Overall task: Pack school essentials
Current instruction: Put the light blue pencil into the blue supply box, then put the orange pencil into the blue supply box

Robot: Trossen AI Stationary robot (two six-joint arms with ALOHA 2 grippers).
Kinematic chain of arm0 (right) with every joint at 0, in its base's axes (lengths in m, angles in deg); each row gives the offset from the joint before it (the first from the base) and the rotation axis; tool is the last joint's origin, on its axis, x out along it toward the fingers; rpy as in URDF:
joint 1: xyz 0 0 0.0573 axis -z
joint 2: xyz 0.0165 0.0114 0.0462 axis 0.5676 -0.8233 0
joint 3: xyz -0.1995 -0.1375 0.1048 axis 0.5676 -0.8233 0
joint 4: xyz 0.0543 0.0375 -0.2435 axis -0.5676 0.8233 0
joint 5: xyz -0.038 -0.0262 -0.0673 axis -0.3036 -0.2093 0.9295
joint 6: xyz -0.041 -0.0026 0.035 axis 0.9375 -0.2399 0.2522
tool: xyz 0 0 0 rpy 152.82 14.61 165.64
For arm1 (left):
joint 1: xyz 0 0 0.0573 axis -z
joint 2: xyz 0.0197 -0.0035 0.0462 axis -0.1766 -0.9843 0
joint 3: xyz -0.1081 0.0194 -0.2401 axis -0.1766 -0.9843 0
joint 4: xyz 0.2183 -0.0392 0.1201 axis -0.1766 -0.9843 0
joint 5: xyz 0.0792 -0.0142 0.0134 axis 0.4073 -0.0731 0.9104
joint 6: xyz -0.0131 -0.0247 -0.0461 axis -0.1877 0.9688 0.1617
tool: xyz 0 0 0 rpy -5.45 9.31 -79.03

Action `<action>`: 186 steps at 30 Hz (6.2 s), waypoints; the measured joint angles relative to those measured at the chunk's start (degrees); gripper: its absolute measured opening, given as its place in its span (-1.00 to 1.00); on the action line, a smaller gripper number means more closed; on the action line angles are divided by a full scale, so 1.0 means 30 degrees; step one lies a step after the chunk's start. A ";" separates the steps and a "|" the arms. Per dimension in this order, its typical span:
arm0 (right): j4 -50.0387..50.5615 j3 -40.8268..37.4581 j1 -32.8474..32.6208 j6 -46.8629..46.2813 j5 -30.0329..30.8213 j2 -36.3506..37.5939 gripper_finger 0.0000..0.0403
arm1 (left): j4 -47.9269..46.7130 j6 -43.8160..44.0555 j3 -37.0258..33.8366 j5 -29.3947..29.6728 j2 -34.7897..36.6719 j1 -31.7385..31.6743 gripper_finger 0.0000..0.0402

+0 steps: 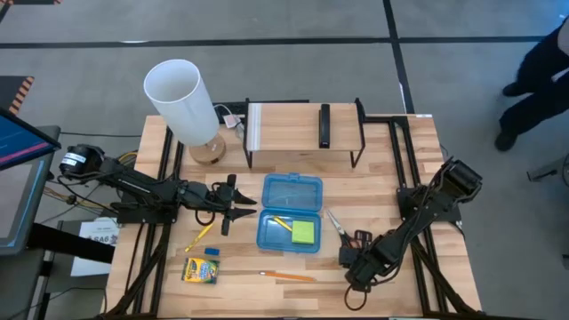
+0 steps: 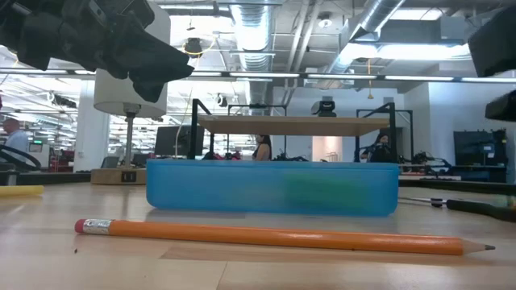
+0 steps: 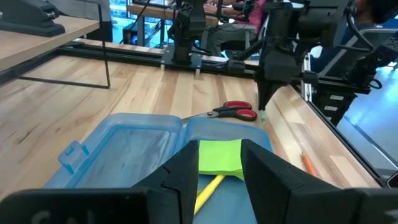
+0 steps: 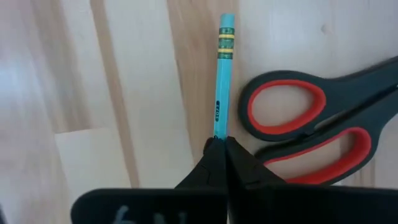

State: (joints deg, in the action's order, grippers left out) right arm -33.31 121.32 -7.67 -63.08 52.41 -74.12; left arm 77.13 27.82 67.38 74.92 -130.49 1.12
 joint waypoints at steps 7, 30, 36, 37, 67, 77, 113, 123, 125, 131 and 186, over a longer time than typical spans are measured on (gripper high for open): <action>0.0009 0.0022 0.0019 0.0279 0.0128 0.0077 -1.00 | 0.0000 0.0085 0.0000 0.0001 0.0000 0.0000 -0.46; 0.3077 0.3208 0.1601 0.3800 0.1195 0.0153 -1.00 | 0.0000 0.0066 0.0000 -0.0004 0.0000 0.0000 -0.46; 0.3156 0.4494 0.3085 0.6702 0.1808 0.0153 -1.00 | 0.0000 0.0066 0.0000 0.0001 0.0000 0.0000 -0.46; 0.3107 0.4834 0.3445 0.7318 0.1959 0.0153 -1.00 | 0.0000 0.0062 0.0000 -0.0002 0.0000 0.0000 -0.46; -0.4334 0.6958 0.9406 1.4843 -0.0855 -0.2914 -0.77 | -0.0044 -0.0117 0.0015 -0.0004 -0.0006 -0.0007 -0.46; -0.4570 0.6965 0.9547 1.5008 -0.0842 -0.2725 -0.46 | -0.0070 -0.0109 0.0015 -0.0004 -0.0007 -0.0007 -0.46; -0.6173 0.6952 0.3020 1.0586 -0.0855 -0.4273 -0.03 | -0.0364 0.0095 0.0007 -0.0004 -0.0007 -0.0007 -0.46; -0.6341 0.6921 0.2868 0.9169 -0.1387 -0.6644 -0.02 | -0.0364 0.0173 0.0007 -0.0004 -0.0007 -0.0007 -0.46; -0.6274 0.6929 0.2867 0.8842 -0.1403 -0.6960 -0.04 | -0.0364 0.0175 0.0007 -0.0004 -0.0007 -0.0007 -0.46; -0.5838 0.7009 0.3020 0.8641 -0.1276 -0.7220 -0.13 | -0.0364 0.0179 0.0000 -0.0004 -0.0007 -0.0006 -0.46; 0.3933 1.2802 0.3696 1.0133 0.2808 -0.7154 -1.00 | -0.0415 0.0146 0.0000 -0.0011 -0.0007 -0.0005 -0.46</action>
State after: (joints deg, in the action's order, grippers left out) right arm -21.51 159.72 3.42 -32.69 60.83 -95.58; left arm 75.89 28.26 67.38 74.89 -130.51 1.10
